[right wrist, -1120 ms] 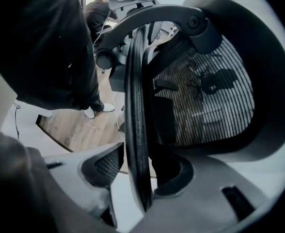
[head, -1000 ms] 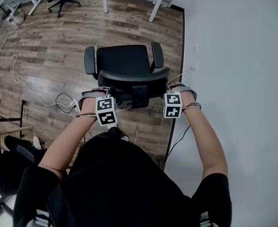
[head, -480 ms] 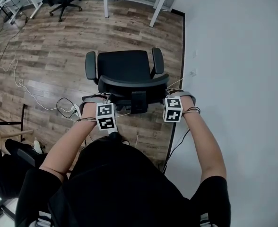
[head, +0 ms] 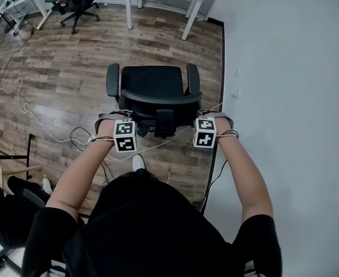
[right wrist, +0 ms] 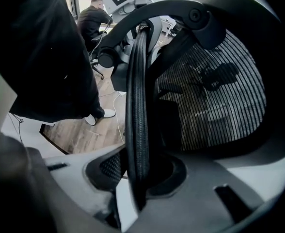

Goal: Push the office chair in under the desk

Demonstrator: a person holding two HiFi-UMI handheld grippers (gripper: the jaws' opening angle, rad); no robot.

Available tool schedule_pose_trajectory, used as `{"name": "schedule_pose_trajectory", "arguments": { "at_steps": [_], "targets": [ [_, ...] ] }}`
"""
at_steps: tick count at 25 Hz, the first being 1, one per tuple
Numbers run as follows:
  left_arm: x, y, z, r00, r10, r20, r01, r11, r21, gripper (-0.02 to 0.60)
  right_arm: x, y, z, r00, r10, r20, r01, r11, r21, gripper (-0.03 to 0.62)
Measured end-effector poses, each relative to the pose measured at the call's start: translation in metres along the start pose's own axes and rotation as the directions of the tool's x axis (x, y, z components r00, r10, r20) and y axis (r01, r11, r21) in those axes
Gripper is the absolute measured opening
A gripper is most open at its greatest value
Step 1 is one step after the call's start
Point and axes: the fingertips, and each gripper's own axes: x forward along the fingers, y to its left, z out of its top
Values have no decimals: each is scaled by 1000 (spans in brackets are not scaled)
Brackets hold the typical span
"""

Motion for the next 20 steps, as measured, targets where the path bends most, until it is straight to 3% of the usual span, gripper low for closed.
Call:
{"name": "schedule_pose_trajectory", "arguments": {
  "at_steps": [20],
  "targets": [
    [17,103,-52,1000,-4,-3,4,996,94,72,21,-94,26,999,-41,-9,41,996,82,97]
  ]
}}
